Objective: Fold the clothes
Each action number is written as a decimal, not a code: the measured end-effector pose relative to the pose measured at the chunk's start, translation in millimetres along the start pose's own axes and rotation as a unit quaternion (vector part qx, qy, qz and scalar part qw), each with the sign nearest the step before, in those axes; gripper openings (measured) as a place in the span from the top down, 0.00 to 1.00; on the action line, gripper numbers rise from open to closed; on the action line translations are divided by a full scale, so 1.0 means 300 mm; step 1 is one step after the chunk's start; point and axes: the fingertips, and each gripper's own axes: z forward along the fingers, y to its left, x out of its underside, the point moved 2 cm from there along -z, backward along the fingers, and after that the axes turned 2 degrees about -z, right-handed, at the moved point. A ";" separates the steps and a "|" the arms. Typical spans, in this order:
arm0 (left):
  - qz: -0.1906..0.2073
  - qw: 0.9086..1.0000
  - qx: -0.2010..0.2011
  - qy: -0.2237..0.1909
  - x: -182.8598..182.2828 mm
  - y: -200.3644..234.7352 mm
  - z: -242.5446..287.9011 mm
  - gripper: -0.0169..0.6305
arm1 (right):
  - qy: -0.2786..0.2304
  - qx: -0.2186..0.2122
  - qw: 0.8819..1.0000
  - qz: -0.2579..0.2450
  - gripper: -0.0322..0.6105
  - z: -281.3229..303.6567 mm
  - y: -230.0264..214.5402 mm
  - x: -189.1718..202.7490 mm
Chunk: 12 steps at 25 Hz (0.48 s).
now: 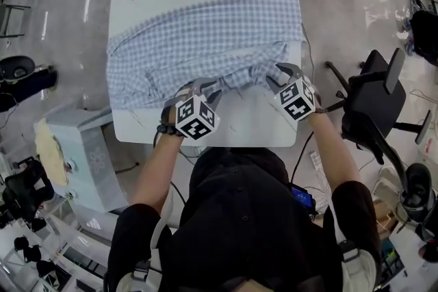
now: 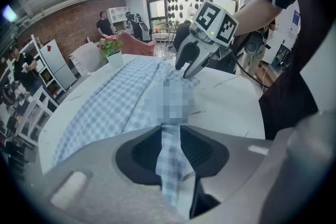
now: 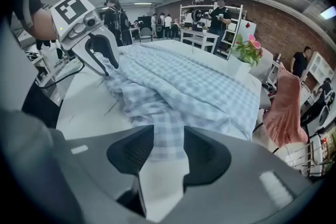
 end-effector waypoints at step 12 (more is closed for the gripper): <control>-0.027 0.999 0.005 0.024 0.112 -0.023 0.037 0.77 | 0.029 -0.035 0.999 0.025 0.70 0.055 0.031 -0.008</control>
